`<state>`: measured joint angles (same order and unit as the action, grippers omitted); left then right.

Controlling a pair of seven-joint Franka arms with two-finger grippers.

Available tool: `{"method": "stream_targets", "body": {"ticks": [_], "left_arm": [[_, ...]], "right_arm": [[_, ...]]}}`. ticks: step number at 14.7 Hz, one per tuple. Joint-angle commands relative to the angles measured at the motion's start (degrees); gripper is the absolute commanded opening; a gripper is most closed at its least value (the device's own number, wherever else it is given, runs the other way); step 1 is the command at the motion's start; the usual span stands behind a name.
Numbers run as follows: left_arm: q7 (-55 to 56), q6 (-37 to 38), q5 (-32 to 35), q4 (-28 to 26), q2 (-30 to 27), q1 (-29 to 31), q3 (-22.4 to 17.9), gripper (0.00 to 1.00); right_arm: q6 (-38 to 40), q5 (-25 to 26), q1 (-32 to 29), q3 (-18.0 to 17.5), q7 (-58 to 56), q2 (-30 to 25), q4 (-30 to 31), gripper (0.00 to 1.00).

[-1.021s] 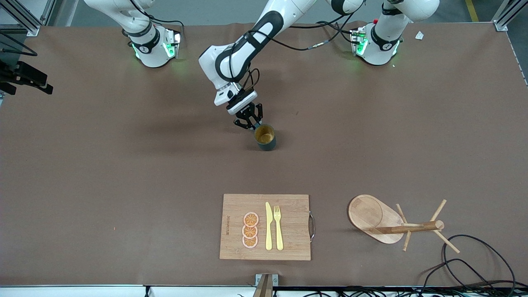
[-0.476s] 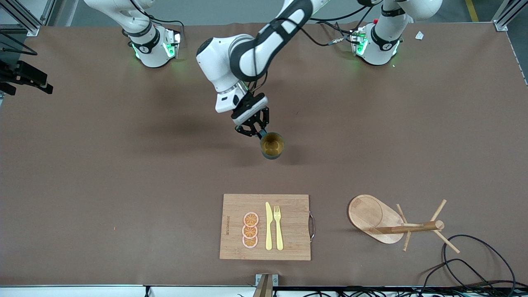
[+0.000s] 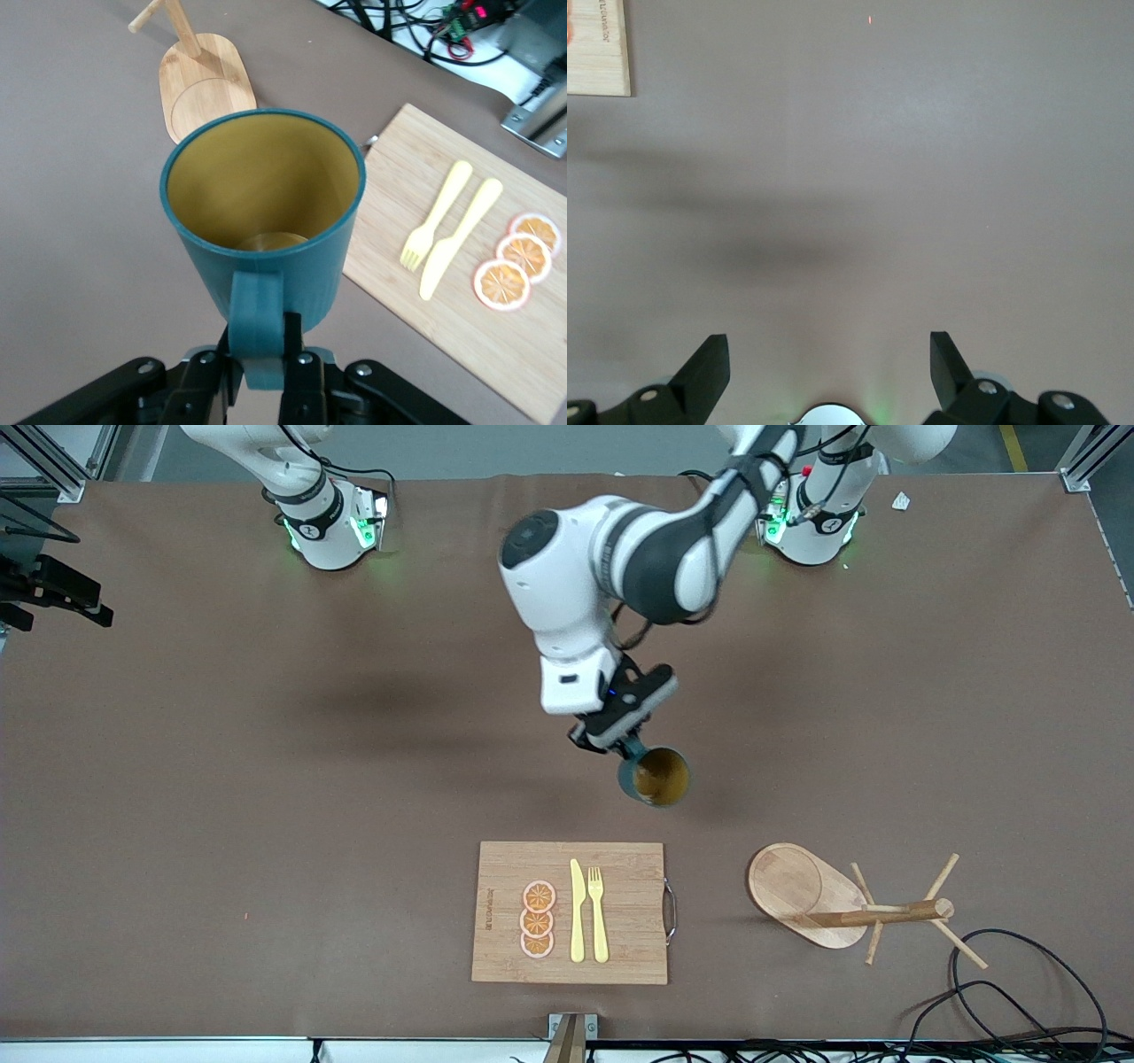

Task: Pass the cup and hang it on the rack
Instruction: 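Lift the mug by its handle and carry it to the wooden rack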

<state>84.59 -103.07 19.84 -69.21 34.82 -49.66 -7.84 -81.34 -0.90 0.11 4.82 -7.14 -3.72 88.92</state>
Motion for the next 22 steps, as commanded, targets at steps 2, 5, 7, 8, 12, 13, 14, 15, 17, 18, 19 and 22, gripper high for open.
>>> {"method": "stream_targets", "body": {"ticks": [2,5,7,8,12,13,14,15,17,18,19,22], "left_arm": [[-6.3,-6.1,-7.5,-1.6,-2.7,6.8,0.5,0.0],[-13.0,-7.6,-14.5,-1.5,-3.4,11.1,0.5,0.0],[-19.1,-8.5,-19.9,-1.5,-3.7,14.3,0.5,0.0],[-21.5,-8.7,-23.0,-1.5,-4.0,15.7,0.5,0.0],[-29.1,-8.9,-34.1,-1.5,-5.1,20.8,0.5,0.0],[-30.8,-8.8,-37.1,-1.5,-5.3,22.3,0.5,0.0],[-32.1,-8.8,-39.3,-1.6,-5.6,23.2,0.5,0.0],[-33.8,-8.7,-41.2,-1.7,-5.8,24.0,0.5,0.0],[-36.2,-8.5,-46.4,-1.7,-5.8,26.4,0.5,0.0],[-37.1,-8.4,-49.9,-1.7,-5.6,28.0,0.5,0.0],[-38.3,-8.3,-53.6,-1.7,-5.4,29.8,0.5,0.0],[-44.6,-5.8,-62.1,-2.0,-5.0,34.5,0.5,0.0]], "right_arm": [[-0.6,0.6,-0.5,-0.4,-1.4,-0.9,0.8,1.0],[-0.6,0.7,-0.5,-0.4,-1.4,-0.9,0.8,1.0],[-0.5,0.7,-0.5,-0.4,-1.4,-0.9,0.8,1.0],[-0.5,0.7,-0.4,-0.5,-1.4,-0.9,0.8,1.0],[-0.5,0.7,-0.4,-0.5,-1.4,-0.9,0.8,1.0],[-0.5,0.7,-0.4,-0.5,-1.4,-0.9,0.8,1.0],[-0.4,0.7,-0.4,-0.5,-1.4,-0.9,0.8,1.0],[-0.4,0.7,-0.5,-0.5,-1.4,-0.9,0.9,1.0],[-0.1,0.7,-0.5,-0.5,-1.4,-0.9,0.9,1.0],[-0.1,0.7,-0.5,-0.5,-1.4,-0.9,0.9,1.0],[0.0,0.7,-0.5,-0.5,-1.4,-0.9,0.9,1.0],[0.0,0.7,-0.5,-0.5,-1.4,-0.9,0.9,1.0]]}}
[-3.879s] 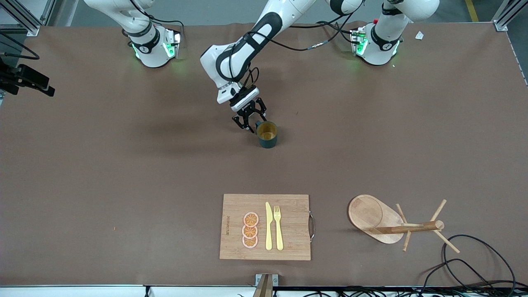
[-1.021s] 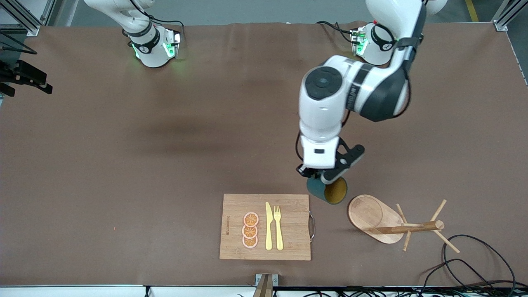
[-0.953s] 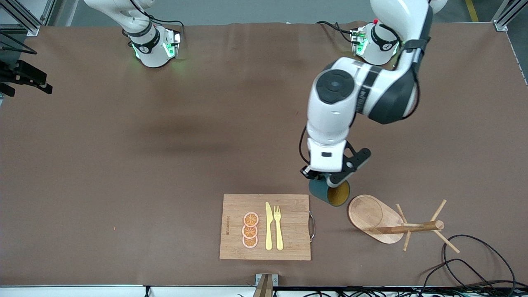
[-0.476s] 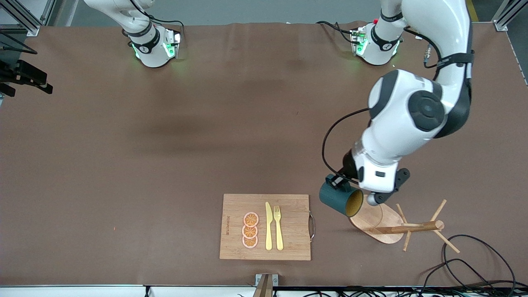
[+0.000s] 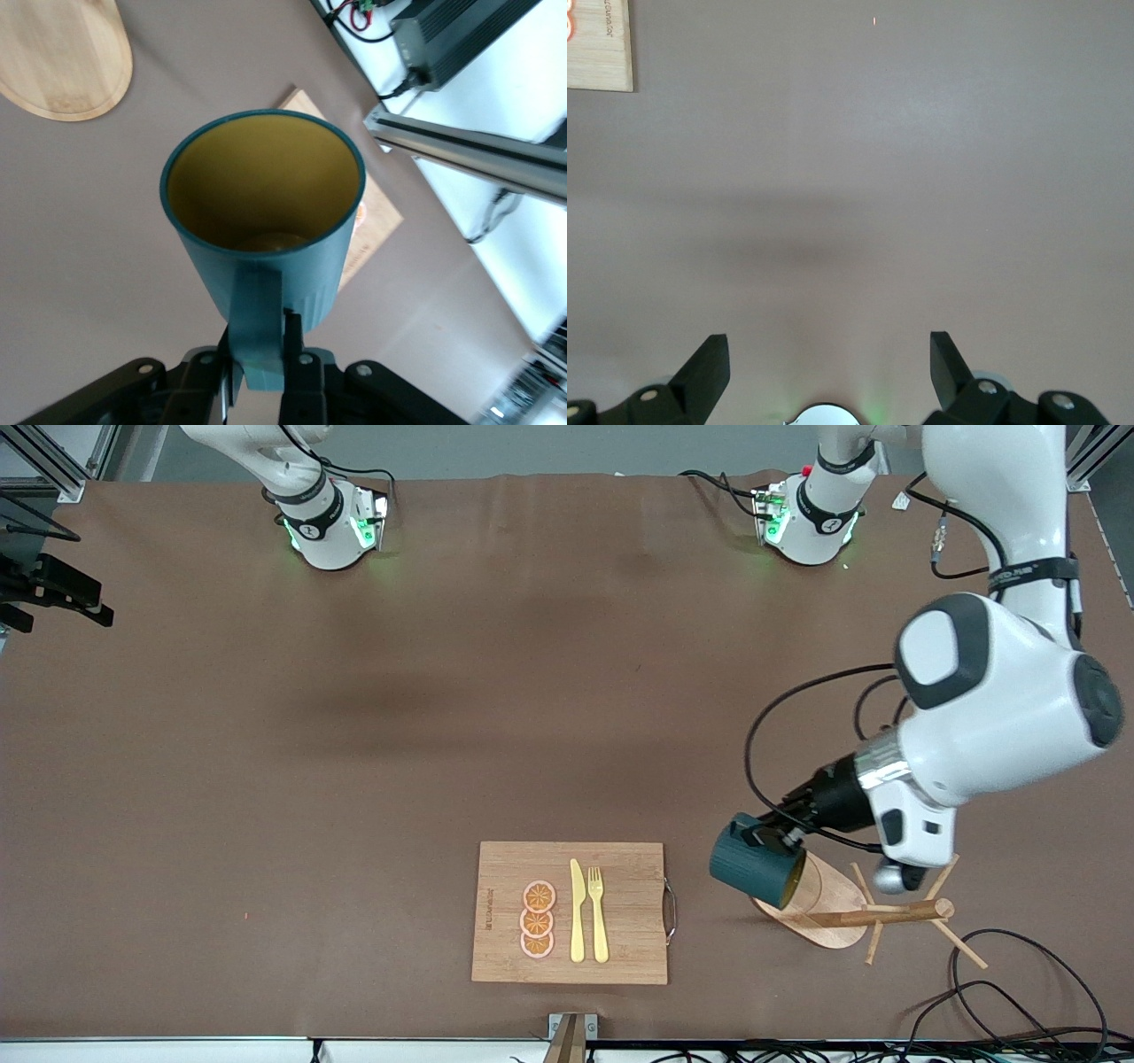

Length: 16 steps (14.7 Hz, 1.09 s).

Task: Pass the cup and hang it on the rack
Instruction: 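Lift the mug by its handle and carry it to the wooden rack, then hook the mug handle onto a rack peg with the left gripper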

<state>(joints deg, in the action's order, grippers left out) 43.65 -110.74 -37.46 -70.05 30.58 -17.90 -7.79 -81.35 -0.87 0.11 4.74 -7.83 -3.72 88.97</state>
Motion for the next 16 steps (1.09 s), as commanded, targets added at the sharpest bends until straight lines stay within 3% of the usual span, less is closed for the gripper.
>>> {"method": "stream_targets", "body": {"ticks": [1,4,11,16], "left_arm": [[-4.4,3.1,-8.2,-1.1,-0.1,5.0,0.5,0.01],[-3.7,4.4,-19.1,-1.1,1.3,8.8,0.5,0.01],[6.0,5.3,-30.7,-2.2,3.8,12.7,0.4,0.0],[9.5,6.7,-34.3,-1.9,5.5,14.5,0.4,0.0]], "right_arm": [[0.1,0.7,-0.4,-0.4,-0.7,-0.9,0.9,1.0],[0.1,0.7,-0.4,-0.5,-0.7,-0.9,0.9,1.0],[0.1,0.7,-0.5,-0.5,-0.7,-0.9,0.9,1.0],[0.1,0.7,-0.3,-0.5,-0.7,-0.9,0.9,1.0]]}}
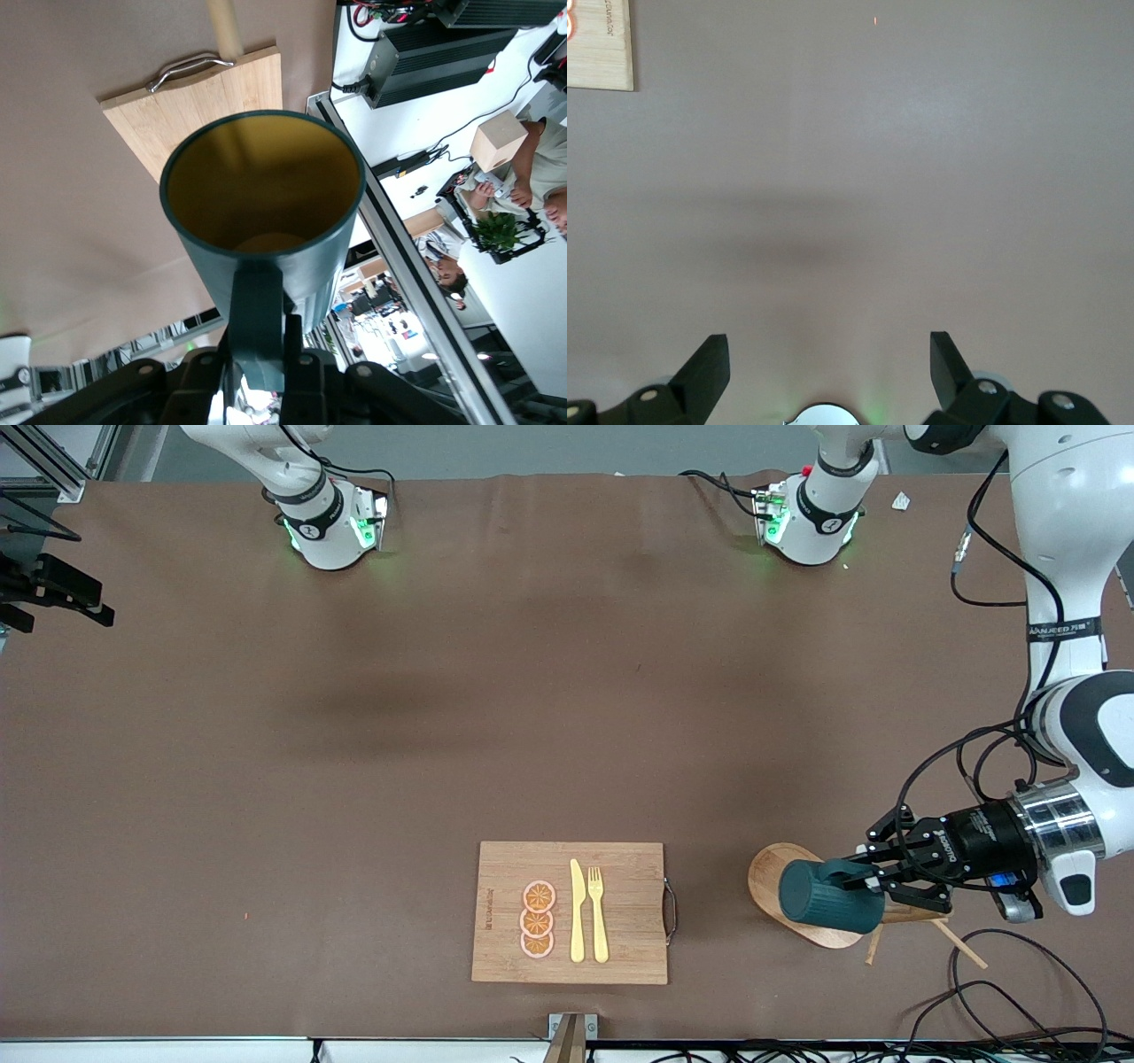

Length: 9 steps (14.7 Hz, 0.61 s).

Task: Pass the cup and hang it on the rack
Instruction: 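Hook the mug handle onto a rack peg with the left gripper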

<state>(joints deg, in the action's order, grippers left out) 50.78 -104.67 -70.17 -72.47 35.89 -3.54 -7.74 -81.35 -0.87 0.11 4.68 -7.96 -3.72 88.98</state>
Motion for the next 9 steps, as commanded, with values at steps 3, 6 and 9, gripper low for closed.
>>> {"method": "stream_targets", "body": {"ticks": [3,6,9], "left_arm": [[4.1,0.8,-2.9,0.4,0.6,1.4,0.4,0.05],[6.7,2.1,-3.8,0.4,1.6,2.7,0.4,0.05],[8.7,2.2,-3.7,0.4,2.1,2.7,0.4,0.05]], "right_arm": [[0.1,0.7,-0.3,-0.5,-0.6,-0.9,0.8,1.0],[0.1,0.7,-0.3,-0.5,-0.6,-0.9,0.8,1.0],[0.1,0.7,-0.3,-0.5,-0.6,-0.9,0.8,1.0]]}}
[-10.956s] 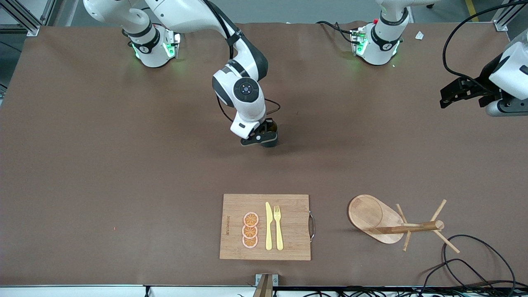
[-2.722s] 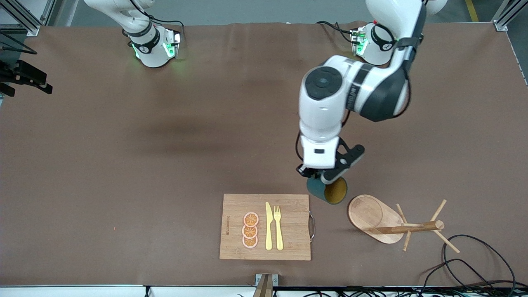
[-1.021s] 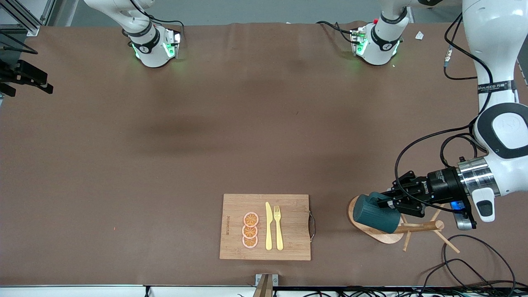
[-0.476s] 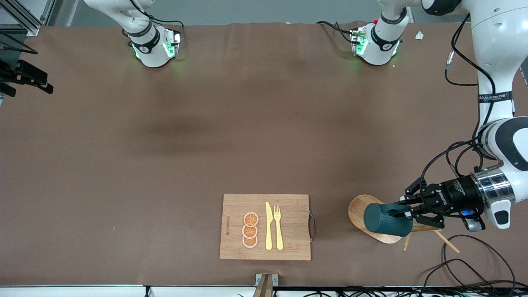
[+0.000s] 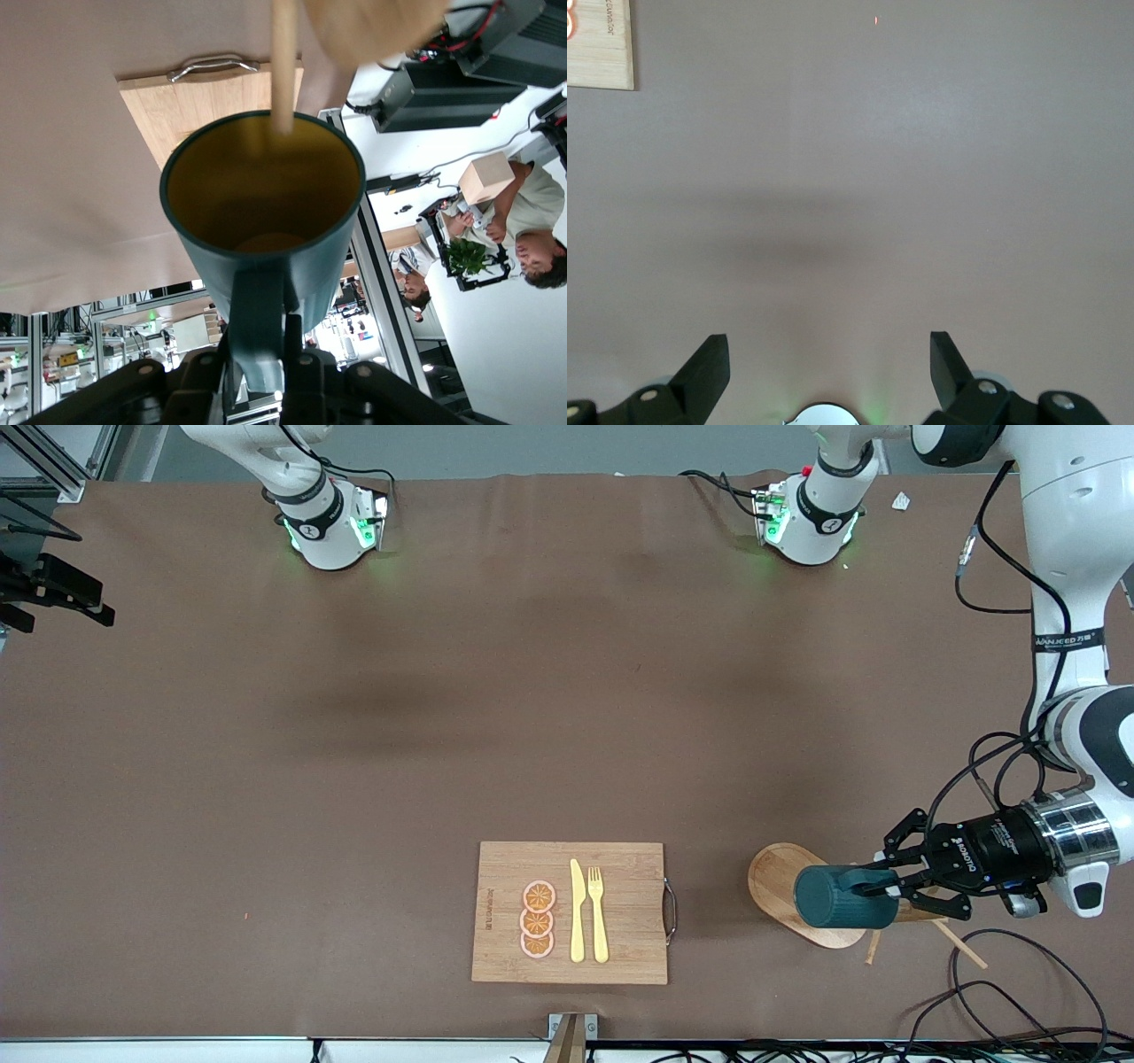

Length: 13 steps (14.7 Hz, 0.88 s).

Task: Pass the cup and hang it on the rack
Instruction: 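Hook the mug handle onto a rack peg with the left gripper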

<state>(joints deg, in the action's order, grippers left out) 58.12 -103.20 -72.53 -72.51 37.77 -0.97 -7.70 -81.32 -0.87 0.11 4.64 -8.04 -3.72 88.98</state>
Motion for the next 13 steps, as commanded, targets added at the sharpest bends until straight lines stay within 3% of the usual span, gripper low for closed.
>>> {"method": "stream_targets", "body": {"ticks": [1,13], "left_arm": [[1.4,0.8,-1.4,0.4,0.5,0.4,0.3,0.05],[3.7,1.0,-0.4,0.5,2.4,1.9,-0.1,0.06]], "right_arm": [[0.0,0.7,-0.3,-0.4,-0.5,-0.9,0.8,1.0],[0.1,0.7,-0.3,-0.4,-0.5,-0.9,0.8,1.0]]}}
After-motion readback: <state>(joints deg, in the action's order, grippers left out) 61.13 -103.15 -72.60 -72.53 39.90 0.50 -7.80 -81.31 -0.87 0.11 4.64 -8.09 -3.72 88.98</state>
